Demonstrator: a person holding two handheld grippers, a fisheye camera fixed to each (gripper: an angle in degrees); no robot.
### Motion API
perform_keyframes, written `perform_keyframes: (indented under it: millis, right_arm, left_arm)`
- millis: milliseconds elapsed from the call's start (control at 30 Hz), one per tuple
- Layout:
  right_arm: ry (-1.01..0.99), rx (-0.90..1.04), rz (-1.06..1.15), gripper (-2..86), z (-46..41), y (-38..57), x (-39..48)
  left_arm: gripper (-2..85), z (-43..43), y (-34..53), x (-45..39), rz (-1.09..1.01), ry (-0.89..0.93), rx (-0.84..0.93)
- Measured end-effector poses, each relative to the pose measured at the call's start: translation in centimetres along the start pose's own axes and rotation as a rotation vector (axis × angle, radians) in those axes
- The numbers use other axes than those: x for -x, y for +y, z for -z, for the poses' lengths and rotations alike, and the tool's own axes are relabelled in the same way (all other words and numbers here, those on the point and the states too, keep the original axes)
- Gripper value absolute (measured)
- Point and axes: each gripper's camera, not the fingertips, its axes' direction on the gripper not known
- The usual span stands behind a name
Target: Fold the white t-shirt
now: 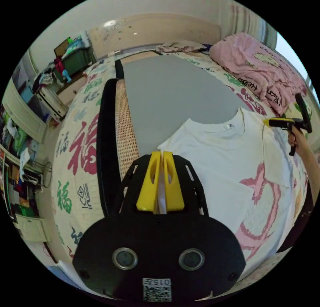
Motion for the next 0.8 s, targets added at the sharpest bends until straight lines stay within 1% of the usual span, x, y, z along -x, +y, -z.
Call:
perform_keyframes:
  millis: [100, 167, 233, 267, 333, 367, 433, 467, 500, 533, 567, 633, 733, 800]
  right_arm:
    - [-0.092, -0.102, 0.007, 0.0, 7.4, 5.4, 1.3]
    - [-0.136, -0.165, 0.041, -0.2, 12.4, 9.4, 2.5]
    - [-0.156, -0.202, 0.094, -0.2, 18.8, 15.5, 4.8]
    - [-0.159, -0.207, 0.106, -0.2, 20.5, 17.3, 5.4]
    - [-0.180, -0.227, 0.139, -0.1, 26.4, 24.9, 7.5]
    - [-0.187, -0.229, 0.144, -0.1, 27.8, 27.0, 8.0]
    - [-0.197, -0.203, 0.166, 0.0, 32.1, 35.5, 9.6]
    - [-0.197, -0.185, 0.169, 0.1, 32.8, 37.6, 10.0]
    - [-0.205, -0.137, 0.159, 0.1, 33.9, 41.9, 10.4]
    - [-0.225, -0.096, 0.133, 0.2, 34.4, 46.2, 10.6]
    - [-0.235, -0.077, 0.118, 0.2, 34.5, 48.3, 10.6]
    - [-0.253, 0.003, 0.059, 0.3, 34.3, 56.2, 11.2]
    - [-0.207, 0.079, 0.032, 0.4, 34.1, 64.0, 12.4]
    - [-0.173, 0.078, 0.022, 0.4, 34.9, 67.6, 12.7]
  left_arm:
    - [0.7, 5.3, 2.0, 1.1, 0.032, 0.026, -0.106]
    - [0.5, 10.7, 4.8, 2.1, 0.097, 0.085, -0.190]
    - [0.5, 15.0, 7.7, 2.4, 0.115, 0.127, -0.240]
    - [0.5, 17.8, 9.8, 2.4, 0.117, 0.155, -0.258]
    - [0.5, 21.9, 13.3, 2.3, 0.116, 0.206, -0.276]
    - [0.5, 24.5, 15.8, 1.9, 0.101, 0.227, -0.280]
    - [0.4, 27.8, 19.5, 1.0, 0.052, 0.233, -0.259]
    - [0.4, 29.5, 22.0, 0.3, 0.013, 0.225, -0.236]
    - [0.4, 30.0, 23.3, 0.0, 0.001, 0.226, -0.221]
    - [0.4, 30.7, 25.9, -0.4, -0.006, 0.243, -0.178]
    - [0.4, 31.0, 28.5, -0.9, -0.011, 0.270, -0.129]
    - [0.4, 31.3, 32.5, -1.9, -0.026, 0.293, -0.081]
    - [0.4, 31.0, 38.5, -4.2, -0.125, 0.213, 0.009]
    - [0.5, 31.0, 41.2, -4.8, -0.157, 0.182, 0.038]
